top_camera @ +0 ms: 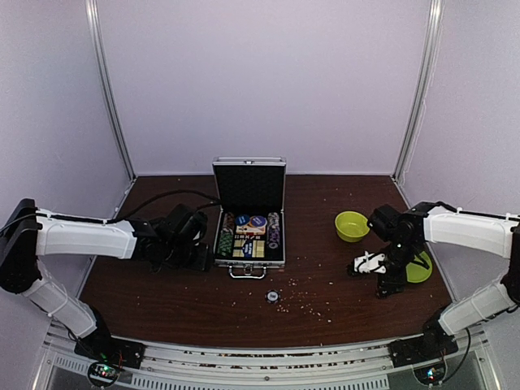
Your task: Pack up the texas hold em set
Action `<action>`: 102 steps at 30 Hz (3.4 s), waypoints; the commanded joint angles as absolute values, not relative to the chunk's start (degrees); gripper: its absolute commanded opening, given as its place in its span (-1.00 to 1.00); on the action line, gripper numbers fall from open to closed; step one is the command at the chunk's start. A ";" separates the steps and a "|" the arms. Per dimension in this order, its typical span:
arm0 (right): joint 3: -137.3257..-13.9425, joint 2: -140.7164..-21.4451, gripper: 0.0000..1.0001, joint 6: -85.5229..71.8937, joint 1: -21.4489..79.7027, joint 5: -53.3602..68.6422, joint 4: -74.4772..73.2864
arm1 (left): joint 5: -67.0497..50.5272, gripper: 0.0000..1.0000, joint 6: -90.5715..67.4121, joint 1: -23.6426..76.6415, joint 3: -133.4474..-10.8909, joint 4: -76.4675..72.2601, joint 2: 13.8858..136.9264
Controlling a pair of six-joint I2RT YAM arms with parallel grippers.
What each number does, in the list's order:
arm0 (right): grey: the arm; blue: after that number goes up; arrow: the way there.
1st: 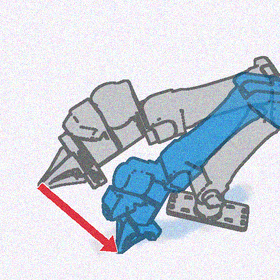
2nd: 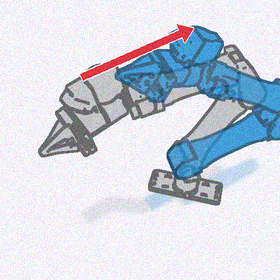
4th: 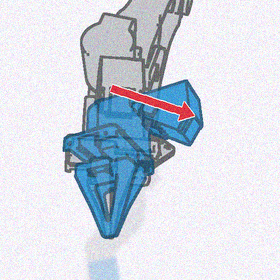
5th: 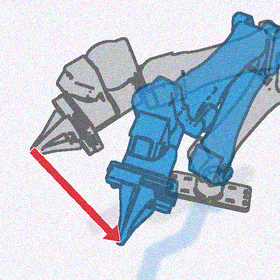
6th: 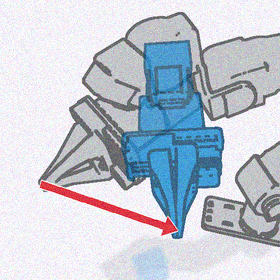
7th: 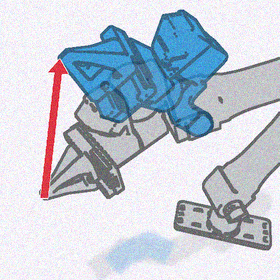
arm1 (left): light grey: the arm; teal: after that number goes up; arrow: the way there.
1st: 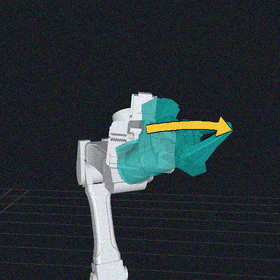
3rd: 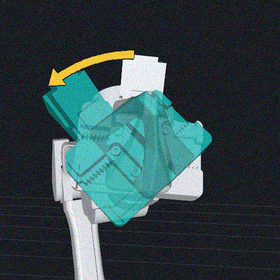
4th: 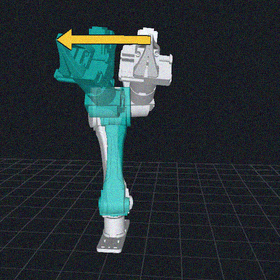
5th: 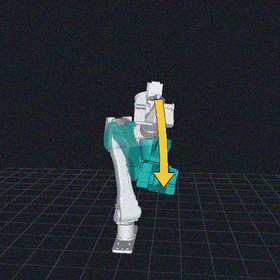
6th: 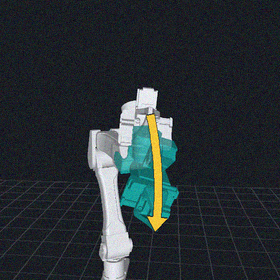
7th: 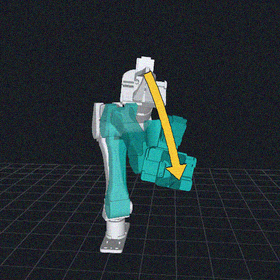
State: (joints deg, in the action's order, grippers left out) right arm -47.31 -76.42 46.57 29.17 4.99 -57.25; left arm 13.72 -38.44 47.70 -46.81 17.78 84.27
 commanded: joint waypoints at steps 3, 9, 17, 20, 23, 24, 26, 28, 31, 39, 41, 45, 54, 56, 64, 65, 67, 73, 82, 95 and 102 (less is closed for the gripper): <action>-42.93 -75.93 0.27 56.19 26.04 0.89 -56.23 | 12.80 0.17 -37.38 47.55 -49.12 15.73 85.33; -41.76 -78.56 0.27 57.15 25.57 0.32 -53.02 | 12.83 0.17 -37.44 47.55 -49.04 16.07 85.17; -41.46 -81.68 0.19 56.57 25.58 0.51 -48.71 | 13.09 0.17 -37.79 47.55 -49.04 16.13 85.62; -40.89 -82.86 0.13 56.73 25.53 0.39 -48.03 | 13.04 0.17 -37.88 47.55 -49.13 16.17 85.78; -40.22 -83.25 0.10 57.15 25.53 -0.31 -47.56 | 13.10 0.17 -37.77 47.55 -49.20 16.19 85.84; -39.99 -83.14 0.10 57.27 25.53 -0.35 -47.47 | 13.11 0.17 -37.74 47.57 -49.26 16.25 85.84; -39.82 -83.12 0.09 57.41 25.55 -0.35 -47.55 | 13.15 0.17 -37.71 47.57 -49.38 16.26 86.10; -39.73 -83.19 0.07 57.33 25.56 -0.42 -47.40 | 13.07 0.17 -37.79 47.55 -49.55 16.26 86.41; -39.61 -83.53 0.00 57.13 25.53 -0.52 -46.97 | 12.89 0.17 -37.86 47.55 -49.82 16.18 86.80; -44.74 -82.88 -0.30 54.31 25.86 2.48 -50.14 | 13.01 0.17 -37.95 47.55 -49.48 16.17 86.42; -48.23 -83.08 -0.34 51.94 26.33 4.26 -50.83 | 13.04 0.17 -38.05 47.57 -49.40 16.05 86.41; -55.95 -84.73 -0.39 45.93 28.68 6.64 -50.96 | 13.00 0.17 -38.55 47.57 -49.09 15.82 86.27; -72.38 -94.50 -0.40 35.26 42.39 0.46 -44.37 | 14.15 0.16 -39.40 47.63 -47.64 16.05 83.88; -76.08 -97.87 -0.39 34.28 44.97 -1.27 -42.92 | 14.39 0.16 -39.69 47.63 -46.89 16.14 83.03; -86.68 -109.46 -0.40 30.69 51.02 -6.04 -38.72 | 16.39 0.16 -40.93 47.61 -44.47 16.93 79.29; -87.18 -110.37 -0.39 30.37 51.48 -6.90 -37.81 | 16.57 0.16 -41.06 47.57 -44.21 16.95 79.02; -87.32 -111.78 -0.39 30.32 52.38 -9.33 -35.24 | 16.91 0.17 -41.19 47.61 -43.76 16.96 78.55; -88.05 -116.07 -0.39 29.88 53.87 -12.68 -30.17 | 17.01 0.17 -41.31 47.63 -43.59 16.66 78.85; -88.77 -119.71 -0.36 28.97 53.99 -14.66 -27.61 | 16.83 0.17 -41.10 47.56 -43.85 16.35 79.99; -87.16 -120.19 0.09 28.74 54.06 -17.77 -24.28 | 16.57 0.17 -41.09 47.56 -44.21 15.82 81.12; -86.84 -119.16 0.11 28.72 53.93 -18.43 -23.11 | 16.35 0.17 -40.89 47.56 -44.12 15.56 81.43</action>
